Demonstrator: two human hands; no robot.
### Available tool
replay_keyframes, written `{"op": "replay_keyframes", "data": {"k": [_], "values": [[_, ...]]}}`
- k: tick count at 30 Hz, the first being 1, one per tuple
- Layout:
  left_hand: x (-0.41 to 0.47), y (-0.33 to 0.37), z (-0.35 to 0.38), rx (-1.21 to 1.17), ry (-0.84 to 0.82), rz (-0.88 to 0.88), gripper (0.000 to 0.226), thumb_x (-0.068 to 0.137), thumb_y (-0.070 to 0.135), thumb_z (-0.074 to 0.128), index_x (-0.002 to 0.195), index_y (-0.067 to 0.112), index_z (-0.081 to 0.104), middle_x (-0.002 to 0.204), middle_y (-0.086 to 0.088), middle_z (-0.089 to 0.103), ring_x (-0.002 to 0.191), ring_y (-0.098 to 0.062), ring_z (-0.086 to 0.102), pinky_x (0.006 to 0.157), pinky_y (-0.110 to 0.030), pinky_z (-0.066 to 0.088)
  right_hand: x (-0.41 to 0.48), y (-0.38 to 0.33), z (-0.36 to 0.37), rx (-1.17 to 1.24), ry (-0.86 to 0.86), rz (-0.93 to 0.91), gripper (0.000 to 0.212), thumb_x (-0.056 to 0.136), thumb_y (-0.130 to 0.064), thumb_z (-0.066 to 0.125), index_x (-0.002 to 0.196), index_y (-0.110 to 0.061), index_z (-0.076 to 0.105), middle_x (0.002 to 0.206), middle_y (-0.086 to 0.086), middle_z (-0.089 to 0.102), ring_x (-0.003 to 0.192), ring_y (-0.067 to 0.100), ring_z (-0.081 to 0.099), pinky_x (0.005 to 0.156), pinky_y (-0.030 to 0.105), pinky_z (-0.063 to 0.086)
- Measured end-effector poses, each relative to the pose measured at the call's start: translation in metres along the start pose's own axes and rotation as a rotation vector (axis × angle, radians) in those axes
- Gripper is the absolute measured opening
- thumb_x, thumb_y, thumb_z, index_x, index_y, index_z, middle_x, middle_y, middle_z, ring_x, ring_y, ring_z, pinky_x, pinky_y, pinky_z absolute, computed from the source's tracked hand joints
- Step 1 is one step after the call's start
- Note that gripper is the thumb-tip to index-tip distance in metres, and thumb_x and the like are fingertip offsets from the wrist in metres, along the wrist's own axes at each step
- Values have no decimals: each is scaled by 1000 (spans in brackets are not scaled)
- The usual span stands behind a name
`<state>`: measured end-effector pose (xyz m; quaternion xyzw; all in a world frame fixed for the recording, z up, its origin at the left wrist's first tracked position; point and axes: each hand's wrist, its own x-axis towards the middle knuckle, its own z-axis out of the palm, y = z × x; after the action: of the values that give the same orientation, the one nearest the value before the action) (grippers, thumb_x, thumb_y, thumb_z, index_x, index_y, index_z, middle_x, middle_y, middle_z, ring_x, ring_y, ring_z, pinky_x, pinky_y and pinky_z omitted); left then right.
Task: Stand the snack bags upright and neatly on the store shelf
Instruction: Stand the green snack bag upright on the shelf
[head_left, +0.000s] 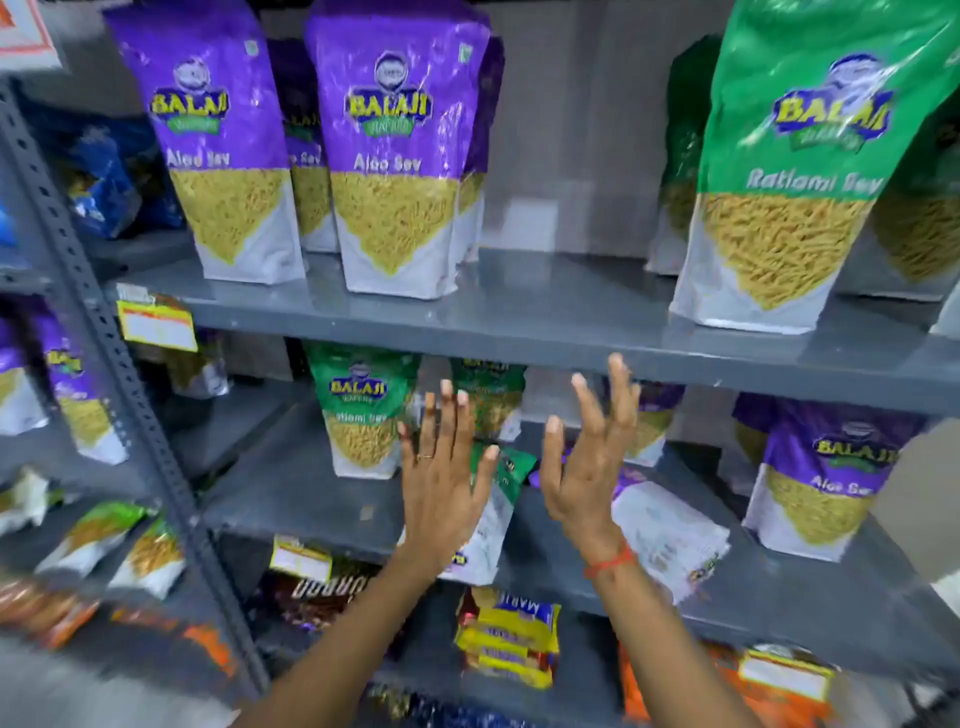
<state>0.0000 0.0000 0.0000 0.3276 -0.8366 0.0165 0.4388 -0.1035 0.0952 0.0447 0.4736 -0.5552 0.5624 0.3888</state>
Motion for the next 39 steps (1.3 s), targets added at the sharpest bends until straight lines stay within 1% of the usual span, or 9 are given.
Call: {"op": "replay_keyframes", "data": {"k": [4, 8, 13, 19, 22, 25, 28, 31, 39], "values": [[-23, -40, 33, 79, -406, -172, 76, 85, 64, -1, 146, 18, 4, 157, -5, 12, 146, -21, 7, 116, -57, 16, -68, 16, 19, -125, -278, 164, 41, 89, -18, 47, 128, -17, 37, 150, 7, 18, 143, 22, 15, 118, 48, 16], [-24, -77, 57, 15, -889, -340, 80, 84, 69, 13, 144, 23, -11, 157, 2, -15, 144, -19, -16, 113, -56, -14, -119, 40, 39, -349, -648, 256, 51, 89, -24, 42, 138, -18, 29, 152, 17, 21, 141, 28, 15, 114, 49, 19], [-28, -100, 74, -269, -1090, -433, 68, 91, 57, 20, 146, 22, 0, 158, -1, -9, 146, -18, -7, 119, -51, -6, -151, 64, 65, -332, -942, 534, 57, 92, -43, 19, 136, -11, 34, 146, 19, 36, 136, 33, 32, 112, 46, 33], [-18, -117, 96, -643, -967, -645, 48, 99, 26, 29, 141, 4, 25, 154, -13, 23, 141, -23, 22, 115, -34, 17, -146, 73, 93, -149, -921, 1086, 26, 93, -16, 47, 91, 3, 64, 102, 28, 65, 99, 36, 62, 83, 38, 45], [-19, -129, 114, -713, -737, -862, 25, 93, 7, 41, 94, 3, 66, 88, -23, 66, 81, -24, 56, 79, -38, 41, -146, 80, 97, -37, -812, 1366, 38, 89, -13, 55, 52, -9, 56, 67, 20, 60, 69, 24, 58, 65, 36, 48], [-16, -146, 131, -704, -588, -1027, 35, 81, -6, 53, 51, 11, 64, 58, -11, 59, 75, -24, 51, 68, -43, 46, -149, 89, 98, 159, -612, 1609, 25, 84, 1, 58, 60, -4, 58, 40, 2, 60, 39, 14, 57, 40, 18, 51], [-5, -143, 126, -698, -571, -1143, 15, 78, 0, 62, 78, -14, 64, 78, -25, 64, 76, -26, 51, 58, -38, 43, -146, 97, 101, 124, -644, 1567, 28, 84, -1, 59, 58, -12, 59, 46, -2, 64, 45, 8, 60, 52, 20, 56], [4, -142, 123, -704, -484, -1177, 10, 78, -1, 60, 68, 1, 60, 74, -22, 60, 75, -25, 52, 59, -32, 37, -147, 99, 104, -107, -678, 1350, 21, 83, -9, 60, 65, -20, 64, 79, 12, 67, 74, 22, 58, 82, 43, 51], [41, -127, 116, -733, -296, -849, 14, 84, -1, 57, 92, -9, 65, 90, -18, 68, 84, -23, 59, 80, -28, 44, -113, 106, 121, 19, -272, 1019, 9, 88, -8, 54, 85, -1, 58, 80, 9, 61, 72, 21, 55, 62, 19, 43]]}}
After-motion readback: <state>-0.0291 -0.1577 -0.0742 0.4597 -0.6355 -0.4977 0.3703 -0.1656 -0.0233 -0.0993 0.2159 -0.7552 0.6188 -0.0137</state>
